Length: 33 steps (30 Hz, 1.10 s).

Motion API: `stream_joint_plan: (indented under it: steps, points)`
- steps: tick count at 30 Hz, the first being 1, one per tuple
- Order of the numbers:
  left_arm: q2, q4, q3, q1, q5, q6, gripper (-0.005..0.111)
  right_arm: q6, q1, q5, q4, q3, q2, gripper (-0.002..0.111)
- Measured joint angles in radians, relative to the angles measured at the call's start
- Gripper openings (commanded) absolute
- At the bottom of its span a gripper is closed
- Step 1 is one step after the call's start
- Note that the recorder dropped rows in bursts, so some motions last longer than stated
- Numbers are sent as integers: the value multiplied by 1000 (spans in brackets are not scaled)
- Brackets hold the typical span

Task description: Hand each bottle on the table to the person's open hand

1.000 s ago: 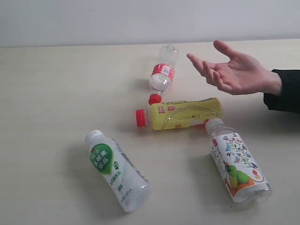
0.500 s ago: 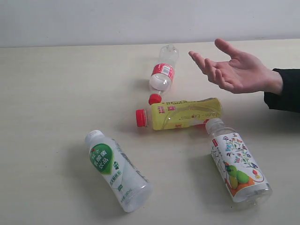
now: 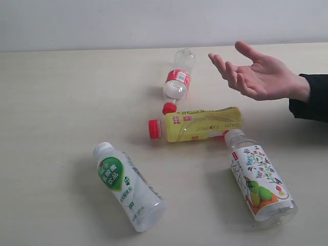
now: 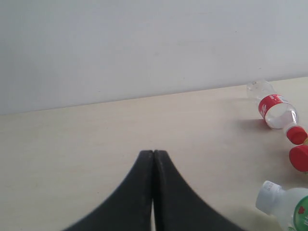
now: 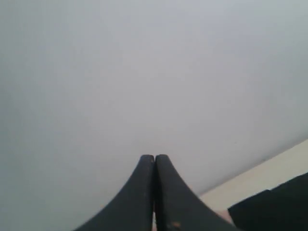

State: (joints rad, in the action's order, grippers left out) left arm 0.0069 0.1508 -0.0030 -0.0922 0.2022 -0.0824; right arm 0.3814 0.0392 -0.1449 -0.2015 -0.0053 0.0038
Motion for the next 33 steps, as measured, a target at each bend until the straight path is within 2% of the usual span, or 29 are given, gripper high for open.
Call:
stream_joint_plan:
  steps: [4,9,12,14,18,21,25,30,33]
  points:
    - [0,0,0,0,0,0,0,150,0,-38,128,-55,0,0]
    - [0,0,0,0,0,0,0,420,0,-92,426,-229,35,0]
    - [0,0,0,0,0,0,0,641,0,-127,736,-366,116,0]
    - [0,0,0,0,0,0,0,813,0,-179,1023,-450,183,0]
    - [0,0,0,0,0,0,0,1284,0,-358,1676,-640,362,0]
    - [0,0,0,0,0,0,0,1437,0,-481,1857,-742,505,0]
    - [0,0,0,0,0,0,0,1426,0,-549,1925,-802,638,0]
    - [0,0,0,0,0,0,0,954,0,-566,1946,-813,702,2]
    - [0,0,0,0,0,0,0,758,0,-477,1950,-813,709,9]
